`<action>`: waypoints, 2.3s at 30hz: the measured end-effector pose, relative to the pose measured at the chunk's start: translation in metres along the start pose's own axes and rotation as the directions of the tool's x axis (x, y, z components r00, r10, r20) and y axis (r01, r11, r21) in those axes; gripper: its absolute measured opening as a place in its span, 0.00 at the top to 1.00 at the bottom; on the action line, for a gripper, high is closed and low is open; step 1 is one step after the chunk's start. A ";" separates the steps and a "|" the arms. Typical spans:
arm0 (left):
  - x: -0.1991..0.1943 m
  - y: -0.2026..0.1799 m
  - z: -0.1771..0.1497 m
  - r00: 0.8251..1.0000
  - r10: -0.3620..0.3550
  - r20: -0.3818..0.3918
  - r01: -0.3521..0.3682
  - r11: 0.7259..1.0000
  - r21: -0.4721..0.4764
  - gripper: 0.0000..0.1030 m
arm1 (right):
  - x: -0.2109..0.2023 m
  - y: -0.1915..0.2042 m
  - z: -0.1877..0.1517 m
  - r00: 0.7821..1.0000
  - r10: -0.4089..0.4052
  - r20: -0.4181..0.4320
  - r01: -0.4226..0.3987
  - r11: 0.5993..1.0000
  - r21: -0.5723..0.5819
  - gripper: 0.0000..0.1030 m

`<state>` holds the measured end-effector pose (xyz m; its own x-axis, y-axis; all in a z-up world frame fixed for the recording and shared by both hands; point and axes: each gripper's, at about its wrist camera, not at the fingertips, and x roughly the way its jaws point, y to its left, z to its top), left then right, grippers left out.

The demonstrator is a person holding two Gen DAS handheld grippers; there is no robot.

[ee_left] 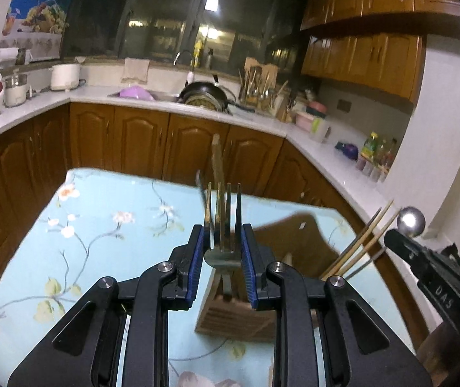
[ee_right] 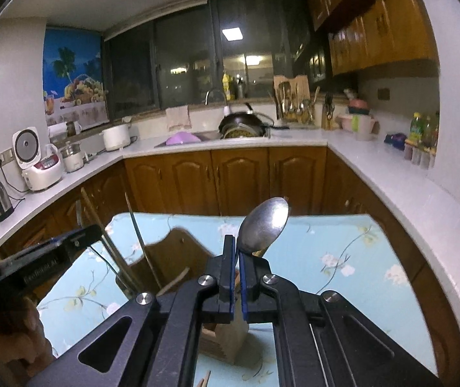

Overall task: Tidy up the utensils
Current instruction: 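Open both tools to release the fork and spoon into the holder, then move both tools back over the wooden chopsticks on the tablecloth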

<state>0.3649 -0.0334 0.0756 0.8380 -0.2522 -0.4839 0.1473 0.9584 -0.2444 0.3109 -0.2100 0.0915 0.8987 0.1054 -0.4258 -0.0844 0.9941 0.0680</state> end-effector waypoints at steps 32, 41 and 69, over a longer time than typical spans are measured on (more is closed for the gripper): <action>0.014 0.004 -0.021 0.995 -0.045 -0.091 0.046 0.999 0.013 0.79 | 0.033 -0.006 -0.029 0.986 0.082 -0.145 -0.070 0.994 0.080 0.92; -0.010 0.009 -0.024 0.996 -0.048 -0.075 0.047 0.999 -0.009 0.59 | 0.013 -0.026 -0.027 0.990 0.086 -0.108 -0.068 0.985 0.161 0.65; -0.117 0.021 -0.144 0.978 -0.039 -0.204 0.032 0.999 -0.035 0.28 | -0.119 -0.038 -0.136 0.994 0.071 -0.081 -0.045 0.957 0.288 0.08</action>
<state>0.1947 -0.0032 0.0059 0.7067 -0.3109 -0.6356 0.1553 0.9445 -0.2893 0.1490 -0.2573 0.0168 0.8527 0.1775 -0.4914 0.0029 0.9389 0.3442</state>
